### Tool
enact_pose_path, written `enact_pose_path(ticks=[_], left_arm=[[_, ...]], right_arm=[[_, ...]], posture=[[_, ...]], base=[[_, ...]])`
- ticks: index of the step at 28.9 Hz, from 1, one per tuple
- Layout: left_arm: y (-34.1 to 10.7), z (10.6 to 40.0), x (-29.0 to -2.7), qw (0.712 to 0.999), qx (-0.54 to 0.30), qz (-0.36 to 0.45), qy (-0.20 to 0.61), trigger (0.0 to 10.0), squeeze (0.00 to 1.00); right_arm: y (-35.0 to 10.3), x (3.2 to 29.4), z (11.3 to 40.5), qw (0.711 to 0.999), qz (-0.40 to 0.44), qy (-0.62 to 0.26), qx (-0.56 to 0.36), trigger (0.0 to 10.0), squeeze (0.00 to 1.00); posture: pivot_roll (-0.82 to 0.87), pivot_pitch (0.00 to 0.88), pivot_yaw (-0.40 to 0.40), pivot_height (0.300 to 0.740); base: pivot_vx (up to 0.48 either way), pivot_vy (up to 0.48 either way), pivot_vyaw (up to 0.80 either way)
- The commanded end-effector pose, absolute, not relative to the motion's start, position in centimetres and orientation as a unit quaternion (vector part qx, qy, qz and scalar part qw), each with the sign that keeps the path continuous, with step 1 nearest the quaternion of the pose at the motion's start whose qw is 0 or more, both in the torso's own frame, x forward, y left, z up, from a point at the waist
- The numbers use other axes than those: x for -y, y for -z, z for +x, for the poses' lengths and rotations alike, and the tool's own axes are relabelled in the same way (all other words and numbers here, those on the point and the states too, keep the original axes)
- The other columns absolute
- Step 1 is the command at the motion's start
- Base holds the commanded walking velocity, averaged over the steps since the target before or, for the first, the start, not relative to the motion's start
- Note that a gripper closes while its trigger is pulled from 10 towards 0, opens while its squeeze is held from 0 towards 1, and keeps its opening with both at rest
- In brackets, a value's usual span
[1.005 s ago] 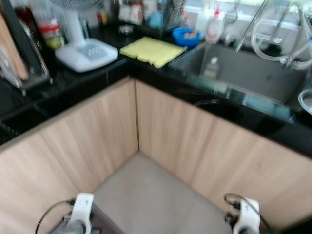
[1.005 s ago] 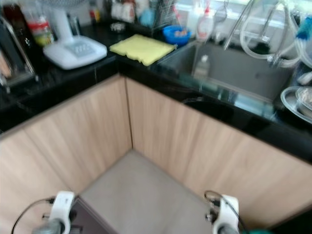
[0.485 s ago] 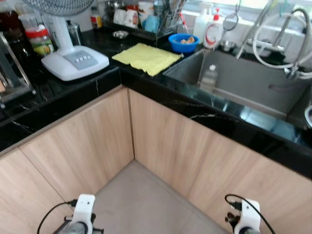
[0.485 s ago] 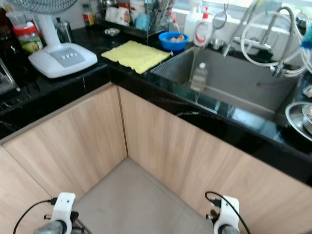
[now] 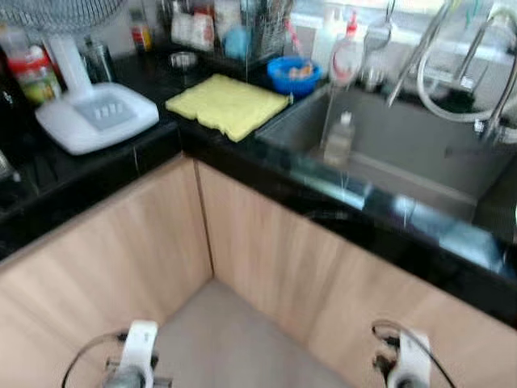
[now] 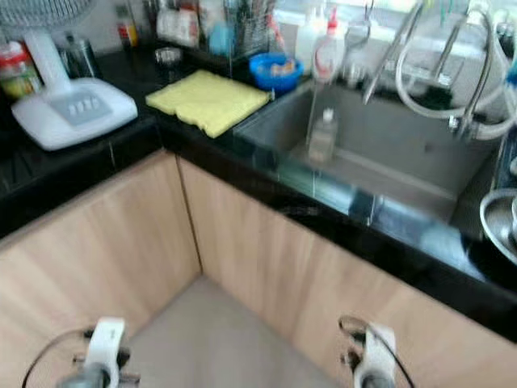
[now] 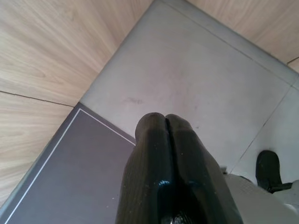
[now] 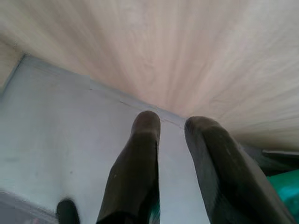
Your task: Kitchen organization
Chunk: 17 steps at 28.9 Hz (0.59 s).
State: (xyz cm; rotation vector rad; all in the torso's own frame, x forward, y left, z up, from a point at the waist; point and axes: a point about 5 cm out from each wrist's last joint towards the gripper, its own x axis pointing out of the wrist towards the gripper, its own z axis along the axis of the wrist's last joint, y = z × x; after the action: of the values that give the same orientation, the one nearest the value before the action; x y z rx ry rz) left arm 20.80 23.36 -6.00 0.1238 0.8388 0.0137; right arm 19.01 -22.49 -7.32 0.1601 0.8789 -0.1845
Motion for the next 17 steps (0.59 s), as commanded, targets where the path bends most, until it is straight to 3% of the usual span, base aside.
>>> enact_pose_path(ticks=[1, 17], left_arm=[[6.29, 20.31, -23.33, 0.909, -0.413, 0.054, -0.007, 10.0, 0.0], [6.06, 20.68, -23.3, 0.912, -0.407, 0.059, -0.002, 10.0, 0.0]], right_arm=[[7.53, 22.57, 18.6, 0.894, 0.076, 0.091, -0.433, 10.0, 0.0], [7.57, 22.47, 18.61, 0.892, 0.077, 0.092, -0.436, 10.0, 0.0]], posture=[[0.03, 0.0, -0.017, 0.74], [0.03, 0.0, -0.013, 0.74]], base=[[0.0, 0.0, -0.62], [0.0, 0.0, -0.61]])
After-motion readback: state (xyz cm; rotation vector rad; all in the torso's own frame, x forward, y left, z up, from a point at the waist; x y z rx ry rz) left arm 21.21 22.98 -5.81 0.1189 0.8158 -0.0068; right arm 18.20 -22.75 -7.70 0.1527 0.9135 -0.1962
